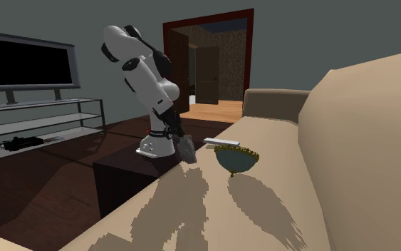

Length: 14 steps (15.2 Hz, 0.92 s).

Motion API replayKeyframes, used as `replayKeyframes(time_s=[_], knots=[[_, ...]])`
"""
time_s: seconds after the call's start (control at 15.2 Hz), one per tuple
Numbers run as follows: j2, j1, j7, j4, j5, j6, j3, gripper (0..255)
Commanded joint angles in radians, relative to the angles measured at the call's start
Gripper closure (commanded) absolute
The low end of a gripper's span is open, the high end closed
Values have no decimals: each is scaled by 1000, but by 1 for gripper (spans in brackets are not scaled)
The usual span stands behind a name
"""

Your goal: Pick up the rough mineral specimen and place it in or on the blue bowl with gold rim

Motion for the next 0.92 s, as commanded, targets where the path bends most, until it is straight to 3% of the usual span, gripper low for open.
replayKeyframes(time_s=[0.0, 0.13, 0.2, 0.26, 0.33, 0.4, 0.53, 0.66, 0.86], knots=[[-25, -12, 18, 12, 5, -36, 26, 255], [-26, -14, 17, 11, 4, -36, 25, 255], [-26, -14, 17, 11, 4, -36, 25, 0], [4, -129, 490, -51, 45, 13, 308, 0], [-12, -68, 68, -21, 22, -12, 138, 0], [-16, -63, 73, -21, 16, -12, 132, 0], [185, -5, 436, 44, 108, 27, 302, 0], [436, 41, 753, 168, 192, 3, 403, 0], [463, 52, 766, 156, 204, 31, 403, 0]])
